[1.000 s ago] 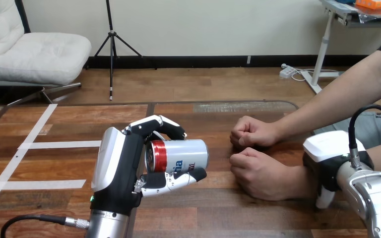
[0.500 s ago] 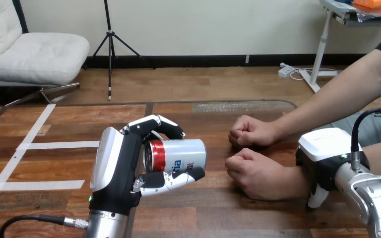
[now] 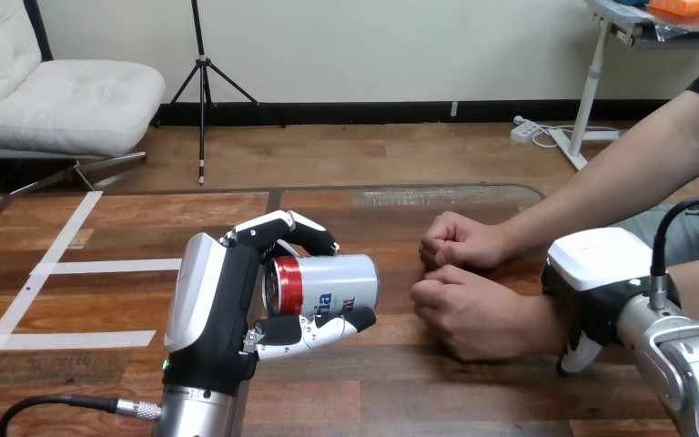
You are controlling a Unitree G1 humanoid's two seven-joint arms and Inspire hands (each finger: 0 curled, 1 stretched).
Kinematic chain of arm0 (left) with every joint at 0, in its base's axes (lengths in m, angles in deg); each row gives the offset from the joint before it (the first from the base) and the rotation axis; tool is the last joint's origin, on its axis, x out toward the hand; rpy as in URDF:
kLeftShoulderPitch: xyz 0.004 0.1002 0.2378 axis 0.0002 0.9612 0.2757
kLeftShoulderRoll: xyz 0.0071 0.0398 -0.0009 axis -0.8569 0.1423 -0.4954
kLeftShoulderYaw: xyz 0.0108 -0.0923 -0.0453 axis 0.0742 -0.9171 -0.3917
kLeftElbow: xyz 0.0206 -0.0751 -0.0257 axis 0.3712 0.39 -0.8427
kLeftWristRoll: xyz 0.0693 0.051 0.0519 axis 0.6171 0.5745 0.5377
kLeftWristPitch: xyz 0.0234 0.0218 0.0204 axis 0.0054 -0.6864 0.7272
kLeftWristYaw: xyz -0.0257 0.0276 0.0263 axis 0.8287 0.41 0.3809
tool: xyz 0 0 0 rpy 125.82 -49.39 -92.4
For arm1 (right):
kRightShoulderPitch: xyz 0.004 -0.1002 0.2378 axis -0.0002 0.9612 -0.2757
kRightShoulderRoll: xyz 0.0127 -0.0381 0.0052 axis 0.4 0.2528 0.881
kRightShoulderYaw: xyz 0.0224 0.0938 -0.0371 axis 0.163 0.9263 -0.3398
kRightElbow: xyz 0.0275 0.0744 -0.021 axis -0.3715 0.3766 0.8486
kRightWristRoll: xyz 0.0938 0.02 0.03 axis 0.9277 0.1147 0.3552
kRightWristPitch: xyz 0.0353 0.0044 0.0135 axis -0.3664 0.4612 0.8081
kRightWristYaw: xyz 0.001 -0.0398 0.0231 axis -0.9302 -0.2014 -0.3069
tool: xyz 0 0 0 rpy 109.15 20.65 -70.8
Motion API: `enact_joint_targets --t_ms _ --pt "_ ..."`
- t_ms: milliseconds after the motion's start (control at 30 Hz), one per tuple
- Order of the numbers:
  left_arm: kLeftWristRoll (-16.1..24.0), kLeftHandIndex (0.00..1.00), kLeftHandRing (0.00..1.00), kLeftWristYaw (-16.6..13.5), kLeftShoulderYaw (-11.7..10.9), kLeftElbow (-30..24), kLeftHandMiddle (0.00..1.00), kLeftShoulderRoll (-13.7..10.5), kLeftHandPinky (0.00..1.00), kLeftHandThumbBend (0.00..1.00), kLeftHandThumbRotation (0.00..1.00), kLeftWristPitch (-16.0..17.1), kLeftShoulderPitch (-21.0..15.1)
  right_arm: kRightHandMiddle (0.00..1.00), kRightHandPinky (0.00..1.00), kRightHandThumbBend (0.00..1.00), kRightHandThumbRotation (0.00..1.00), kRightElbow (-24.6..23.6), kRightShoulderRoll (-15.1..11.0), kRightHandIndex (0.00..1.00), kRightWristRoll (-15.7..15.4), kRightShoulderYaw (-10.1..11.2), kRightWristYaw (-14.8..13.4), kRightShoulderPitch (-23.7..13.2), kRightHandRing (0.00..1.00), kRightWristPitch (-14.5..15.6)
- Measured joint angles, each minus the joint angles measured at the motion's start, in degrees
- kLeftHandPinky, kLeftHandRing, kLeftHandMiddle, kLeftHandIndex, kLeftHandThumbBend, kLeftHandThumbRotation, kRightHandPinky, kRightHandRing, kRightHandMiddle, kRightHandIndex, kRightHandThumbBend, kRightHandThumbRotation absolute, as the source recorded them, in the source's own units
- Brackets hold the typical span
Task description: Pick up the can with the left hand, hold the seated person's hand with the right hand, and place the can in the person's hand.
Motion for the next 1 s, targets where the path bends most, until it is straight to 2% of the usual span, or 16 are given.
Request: enact_joint_targets --t_ms 200,400,700,1000 --pt "0.06 0.44 0.36 -0.04 -0.02 0.00 0.41 0.00 0.31 0.71 0.00 0.00 0.00 0.38 0.17 0.69 0.00 -0.69 0.00 0.50 1.45 0.81 -1.11 0.44 0.28 -0.01" --pt "0.14 0.44 0.36 -0.04 -0.03 0.00 0.41 0.00 0.30 0.71 0.00 0.00 0.00 0.41 0.19 0.67 0.00 -1.45 -0.03 0.50 1.65 1.09 -1.36 0.67 0.30 -0.07" --pt "0.24 0.44 0.36 -0.05 -0.09 0.02 0.41 0.01 0.30 0.72 0.00 0.00 0.00 0.40 0.20 0.73 0.00 -2.46 -0.09 0.51 2.58 2.06 -2.25 0.91 0.31 -0.30" --pt "0.25 0.44 0.36 -0.05 -0.11 0.03 0.41 0.02 0.30 0.72 0.00 -0.01 -0.01 0.35 0.17 0.73 0.00 -3.63 -0.09 0.45 3.34 2.79 -2.63 0.91 0.26 -0.21"
